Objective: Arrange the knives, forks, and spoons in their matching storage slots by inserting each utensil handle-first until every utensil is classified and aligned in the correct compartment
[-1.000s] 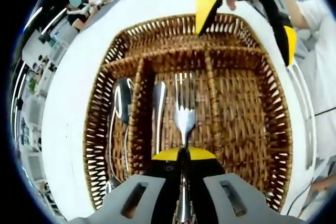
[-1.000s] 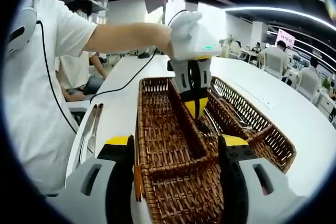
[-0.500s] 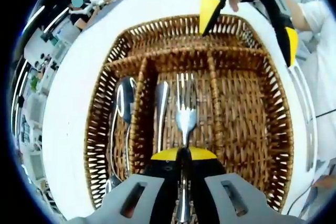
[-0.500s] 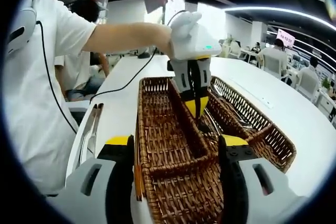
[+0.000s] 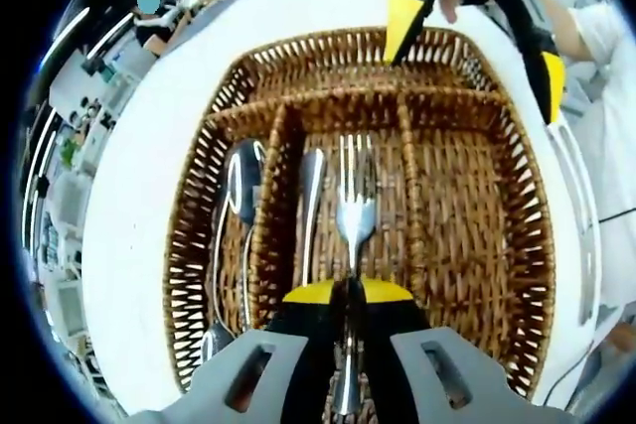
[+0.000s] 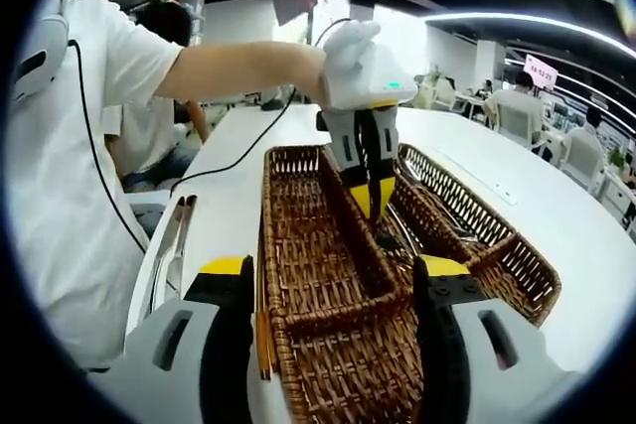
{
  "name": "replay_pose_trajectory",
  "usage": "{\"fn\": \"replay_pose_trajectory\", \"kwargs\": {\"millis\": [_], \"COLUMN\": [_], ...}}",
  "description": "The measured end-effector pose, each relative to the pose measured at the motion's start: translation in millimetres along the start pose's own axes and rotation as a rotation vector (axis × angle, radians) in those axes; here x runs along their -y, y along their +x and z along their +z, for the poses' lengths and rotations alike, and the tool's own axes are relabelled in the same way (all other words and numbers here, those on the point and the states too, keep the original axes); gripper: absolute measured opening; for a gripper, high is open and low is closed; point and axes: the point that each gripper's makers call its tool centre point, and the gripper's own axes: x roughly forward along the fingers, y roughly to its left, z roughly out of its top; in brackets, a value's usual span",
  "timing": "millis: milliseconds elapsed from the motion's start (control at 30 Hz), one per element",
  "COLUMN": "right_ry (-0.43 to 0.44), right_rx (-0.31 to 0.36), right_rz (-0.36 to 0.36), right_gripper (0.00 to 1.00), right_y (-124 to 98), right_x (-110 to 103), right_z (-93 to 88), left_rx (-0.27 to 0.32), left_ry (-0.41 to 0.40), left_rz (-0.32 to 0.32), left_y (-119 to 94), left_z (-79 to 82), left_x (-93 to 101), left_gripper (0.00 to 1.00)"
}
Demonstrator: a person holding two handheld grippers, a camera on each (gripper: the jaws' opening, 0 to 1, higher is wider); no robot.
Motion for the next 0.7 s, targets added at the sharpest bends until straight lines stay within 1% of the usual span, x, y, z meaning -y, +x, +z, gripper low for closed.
{"fn": "replay_pose_trajectory", "kwargs": {"millis": [133, 233, 700], "right_ry": [0.000, -0.001, 0.001], "right_rx": [0.000, 0.001, 0.000], "right_rz": [0.000, 0.000, 0.000], "right_gripper": [0.67, 0.67, 0.67], "right_y": [0.0, -0.2, -0.7], "right_x": [-0.2, -1.6, -2.1], "right_z": [-0.6, -1.1, -1.9], "left_rx": [-0.011, -0.009, -0.007], "left_ry": [0.007, 0.009, 0.022], "left_rz": [-0.001, -0.013, -0.019], "left_y": [1.8, 3.9, 2.4], "left_z": [-3.0, -3.2, -4.3], "left_x": [0.8, 4.6, 3.9], "left_gripper": [0.05, 0.03, 0.03]}}
